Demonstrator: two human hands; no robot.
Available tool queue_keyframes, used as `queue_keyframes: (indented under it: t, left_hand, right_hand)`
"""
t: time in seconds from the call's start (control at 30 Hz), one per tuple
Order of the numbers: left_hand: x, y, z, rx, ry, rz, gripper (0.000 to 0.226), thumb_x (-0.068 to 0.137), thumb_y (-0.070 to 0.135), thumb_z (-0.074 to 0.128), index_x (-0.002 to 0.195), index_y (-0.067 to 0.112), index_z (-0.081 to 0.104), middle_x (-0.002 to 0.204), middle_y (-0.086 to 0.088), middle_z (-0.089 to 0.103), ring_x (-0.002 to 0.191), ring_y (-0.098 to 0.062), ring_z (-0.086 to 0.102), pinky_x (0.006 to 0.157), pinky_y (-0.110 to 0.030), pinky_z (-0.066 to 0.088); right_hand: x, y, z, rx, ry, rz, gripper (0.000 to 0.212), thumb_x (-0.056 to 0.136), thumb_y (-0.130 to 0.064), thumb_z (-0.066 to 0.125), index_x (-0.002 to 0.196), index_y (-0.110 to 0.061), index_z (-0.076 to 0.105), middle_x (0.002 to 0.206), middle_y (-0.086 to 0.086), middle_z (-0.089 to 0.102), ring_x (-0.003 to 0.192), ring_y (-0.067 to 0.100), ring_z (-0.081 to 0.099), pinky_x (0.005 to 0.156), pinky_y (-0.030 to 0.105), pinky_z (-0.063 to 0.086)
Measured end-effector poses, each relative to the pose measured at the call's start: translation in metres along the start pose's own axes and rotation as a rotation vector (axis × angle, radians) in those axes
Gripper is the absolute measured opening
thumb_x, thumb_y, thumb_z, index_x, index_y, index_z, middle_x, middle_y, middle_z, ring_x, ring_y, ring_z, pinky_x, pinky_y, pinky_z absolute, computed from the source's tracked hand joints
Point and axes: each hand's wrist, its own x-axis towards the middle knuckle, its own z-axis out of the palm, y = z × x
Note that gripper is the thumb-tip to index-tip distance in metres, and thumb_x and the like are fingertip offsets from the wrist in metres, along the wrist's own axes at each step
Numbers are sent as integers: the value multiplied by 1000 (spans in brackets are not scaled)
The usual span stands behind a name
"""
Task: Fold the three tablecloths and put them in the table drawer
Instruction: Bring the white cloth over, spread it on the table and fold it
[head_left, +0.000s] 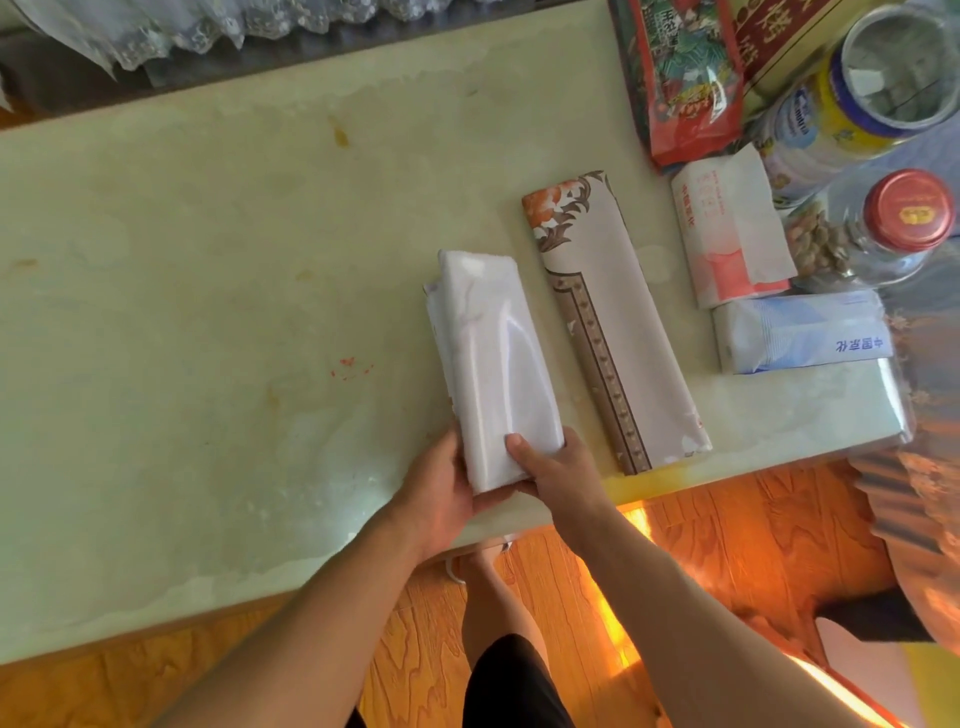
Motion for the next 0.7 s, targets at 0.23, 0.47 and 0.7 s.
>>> queue_keyframes:
  t: [0.23, 0.47, 0.7]
  left_hand:
    - [20, -9, -5, 163, 278, 107, 46, 103, 52, 47, 135, 20, 54, 125, -5, 67, 106, -23, 69, 79, -43, 63]
    - [36, -18, -21, 451, 307, 174, 44, 104, 52, 43, 130, 18, 55, 117, 0, 65, 105, -17, 64, 79, -34, 59]
    - [31, -15, -24, 409, 206, 200, 41, 106, 45, 43, 140, 21, 39, 127, 4, 56, 103, 0, 55, 82, -18, 43]
  right_hand:
    - [1, -30, 14, -996, 277, -182, 62, 89, -42, 64, 140, -15, 40, 144, 13, 40, 132, 34, 37, 109, 42, 32]
    - [67, -128, 78, -1404, -151, -964, 64, 104, -54, 32, 160, -25, 19, 166, 3, 19, 153, 30, 12, 123, 48, 7]
    - [121, -191, 88, -1426, -376, -922, 45, 98, -58, 46, 100, -17, 66, 97, 4, 65, 95, 25, 59, 81, 34, 46]
